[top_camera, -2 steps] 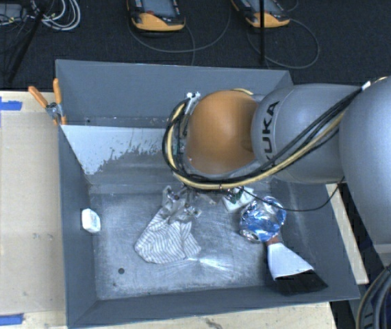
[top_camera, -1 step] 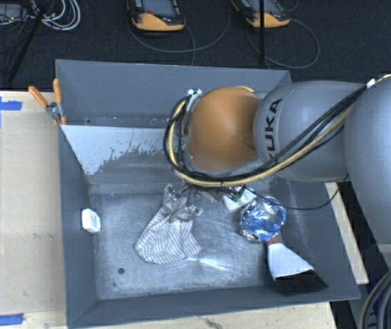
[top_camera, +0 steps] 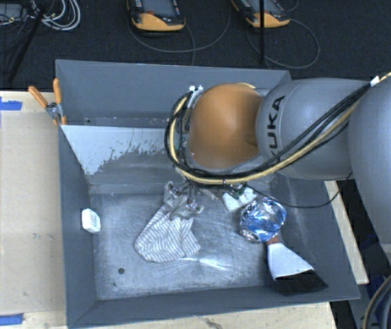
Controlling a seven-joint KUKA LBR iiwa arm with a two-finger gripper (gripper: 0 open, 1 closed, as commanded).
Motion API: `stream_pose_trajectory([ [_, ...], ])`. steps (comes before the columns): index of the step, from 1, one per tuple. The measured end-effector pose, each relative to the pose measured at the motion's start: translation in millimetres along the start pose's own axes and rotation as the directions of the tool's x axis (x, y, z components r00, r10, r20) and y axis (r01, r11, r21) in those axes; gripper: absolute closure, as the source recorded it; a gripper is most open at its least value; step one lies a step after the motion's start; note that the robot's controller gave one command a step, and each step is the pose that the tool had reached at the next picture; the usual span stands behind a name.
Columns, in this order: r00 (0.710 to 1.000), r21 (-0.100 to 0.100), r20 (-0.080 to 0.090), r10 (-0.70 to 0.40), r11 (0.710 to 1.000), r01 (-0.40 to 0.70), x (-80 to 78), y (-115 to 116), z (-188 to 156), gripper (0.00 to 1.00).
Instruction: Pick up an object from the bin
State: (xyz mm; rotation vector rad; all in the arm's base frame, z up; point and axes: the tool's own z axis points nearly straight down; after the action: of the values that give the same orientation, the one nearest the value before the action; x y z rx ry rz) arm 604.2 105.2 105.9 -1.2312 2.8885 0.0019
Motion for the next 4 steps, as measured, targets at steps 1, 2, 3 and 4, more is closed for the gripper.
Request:
stream_pose_trajectory([
  [1,1.0,-0.004,-0.005,0.001,1.0,-0.001,0.9,1,-8,1.0],
  [2,1.0,-0.005,-0.006,0.001,1.0,-0.001,1.4,2,-29,1.0],
  [3,1.0,0.0,0.0,0.001,1.0,-0.001,-0.3,1,-46,1.0],
  [4,1.0,0.001,0.001,0.001,1.0,-0.001,-0.6,0,-58,1.0],
])
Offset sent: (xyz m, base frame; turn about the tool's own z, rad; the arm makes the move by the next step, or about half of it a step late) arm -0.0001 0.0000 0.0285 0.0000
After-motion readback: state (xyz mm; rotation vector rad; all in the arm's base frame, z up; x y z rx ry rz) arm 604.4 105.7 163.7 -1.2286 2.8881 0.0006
